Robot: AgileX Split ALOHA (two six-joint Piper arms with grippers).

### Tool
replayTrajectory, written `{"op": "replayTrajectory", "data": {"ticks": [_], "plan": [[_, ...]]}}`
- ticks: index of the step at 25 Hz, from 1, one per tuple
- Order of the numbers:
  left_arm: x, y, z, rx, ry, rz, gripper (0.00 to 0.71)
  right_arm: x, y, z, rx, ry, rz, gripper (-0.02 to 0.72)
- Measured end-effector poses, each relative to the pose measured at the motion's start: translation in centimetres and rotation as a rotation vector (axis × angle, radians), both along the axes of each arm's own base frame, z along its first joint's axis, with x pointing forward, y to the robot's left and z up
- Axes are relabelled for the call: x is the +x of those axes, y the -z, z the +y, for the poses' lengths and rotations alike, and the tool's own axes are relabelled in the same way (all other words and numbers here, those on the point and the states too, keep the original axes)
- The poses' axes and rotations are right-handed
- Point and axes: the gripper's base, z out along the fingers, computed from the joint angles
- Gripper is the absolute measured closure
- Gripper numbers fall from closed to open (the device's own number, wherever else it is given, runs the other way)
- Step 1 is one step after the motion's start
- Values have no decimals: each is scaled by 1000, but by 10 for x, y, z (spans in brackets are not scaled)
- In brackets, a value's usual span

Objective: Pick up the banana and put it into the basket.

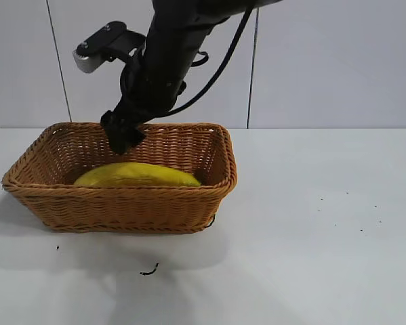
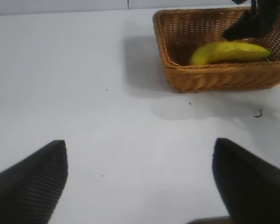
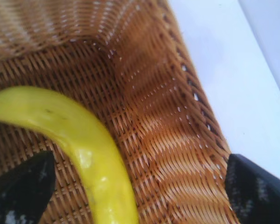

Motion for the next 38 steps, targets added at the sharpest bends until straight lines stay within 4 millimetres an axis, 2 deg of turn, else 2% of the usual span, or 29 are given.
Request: {"op": "replayTrajectory", "data": {"ticks": [5,14,18,21,24,28,32,35,38], "plan": [[0,0,0,0,0,0,75,17,4,-53,-14,218,144,17],[0,0,0,0,0,0,75,50,7,-174,-17,518,231,17],[0,0,0,0,0,0,75,55,8,-228,-16,633,258,17],[0,0,0,0,0,0,75,52,10,-255,-26,694,305,17],[0,0,0,0,0,0,75,47,11,-267,-46,721,369,17],[0,0,0,0,0,0,75,43,13,-266,-64,703,406,17],[0,0,0,0,0,0,75,34,24,-264,-51,700,469,17],[0,0,0,0,0,0,75,12,31,-262,-59,700,541,17],[0,0,0,0,0,0,75,-27,33,-262,-84,700,616,17]]}}
